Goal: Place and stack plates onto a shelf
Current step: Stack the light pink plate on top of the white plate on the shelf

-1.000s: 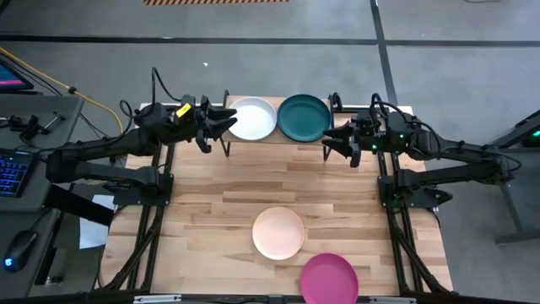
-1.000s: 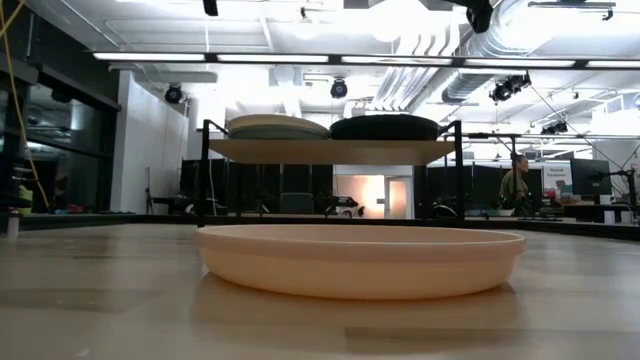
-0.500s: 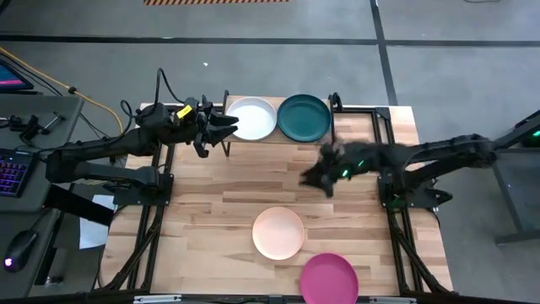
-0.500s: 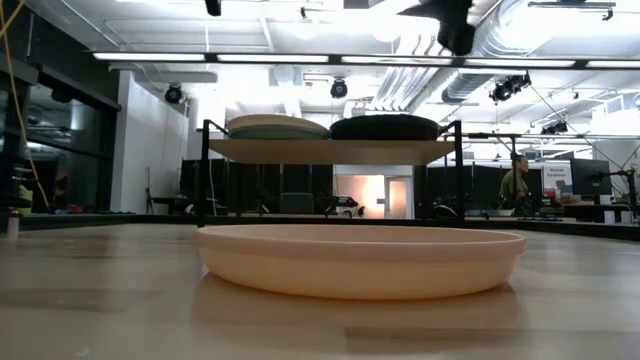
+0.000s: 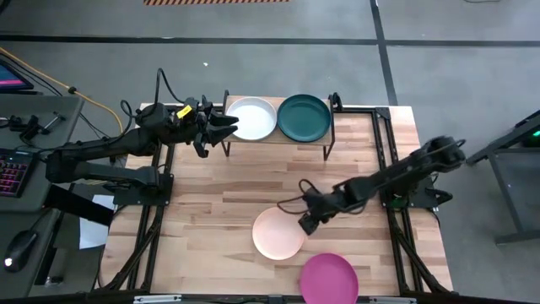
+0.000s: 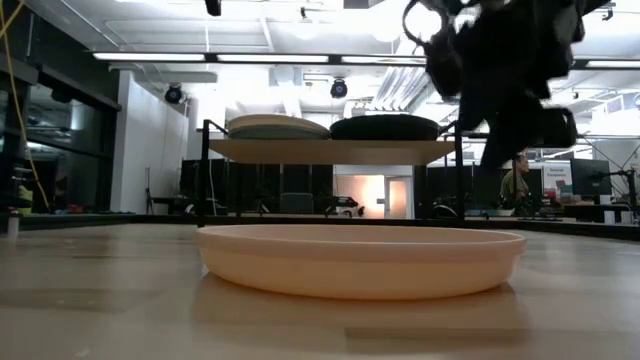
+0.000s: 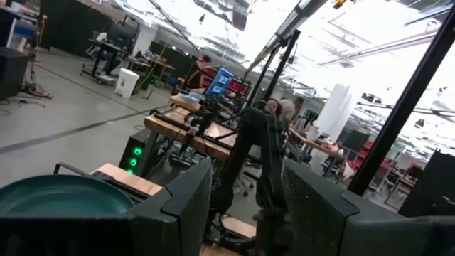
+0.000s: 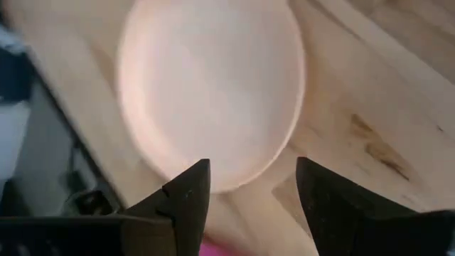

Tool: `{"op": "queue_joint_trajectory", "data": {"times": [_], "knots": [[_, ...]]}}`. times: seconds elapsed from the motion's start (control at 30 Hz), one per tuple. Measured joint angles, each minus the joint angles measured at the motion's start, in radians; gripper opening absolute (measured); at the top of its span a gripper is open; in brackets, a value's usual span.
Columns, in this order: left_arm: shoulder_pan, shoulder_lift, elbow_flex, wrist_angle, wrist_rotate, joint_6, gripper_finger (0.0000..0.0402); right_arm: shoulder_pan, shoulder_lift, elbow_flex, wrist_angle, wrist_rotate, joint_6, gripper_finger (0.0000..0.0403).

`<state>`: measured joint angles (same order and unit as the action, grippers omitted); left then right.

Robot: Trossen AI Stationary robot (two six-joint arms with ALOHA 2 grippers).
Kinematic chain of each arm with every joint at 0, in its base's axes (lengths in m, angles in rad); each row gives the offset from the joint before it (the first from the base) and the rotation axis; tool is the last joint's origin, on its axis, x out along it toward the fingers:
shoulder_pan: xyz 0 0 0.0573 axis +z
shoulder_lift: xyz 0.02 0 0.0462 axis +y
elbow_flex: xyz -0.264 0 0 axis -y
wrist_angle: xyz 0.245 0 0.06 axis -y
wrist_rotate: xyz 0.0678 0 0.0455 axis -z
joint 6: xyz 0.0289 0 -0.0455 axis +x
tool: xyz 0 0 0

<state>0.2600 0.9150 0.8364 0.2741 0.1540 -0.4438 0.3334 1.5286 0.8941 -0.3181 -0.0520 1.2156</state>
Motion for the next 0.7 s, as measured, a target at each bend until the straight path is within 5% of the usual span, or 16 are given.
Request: {"op": "queue_joint_trajectory", "data": {"times": [0.4,0.7], "knots": [[0.000,0.000,0.000,0.001,-0.003,0.000,0.0161,0.008,0.276,0.248,-0.301,0.136,0.036,0.0190],[0.000,0.000,0.000,0.001,-0.003,0.001,0.0161,0.008,0.344,0.303,-0.321,0.151,0.044,0.0190]]}}
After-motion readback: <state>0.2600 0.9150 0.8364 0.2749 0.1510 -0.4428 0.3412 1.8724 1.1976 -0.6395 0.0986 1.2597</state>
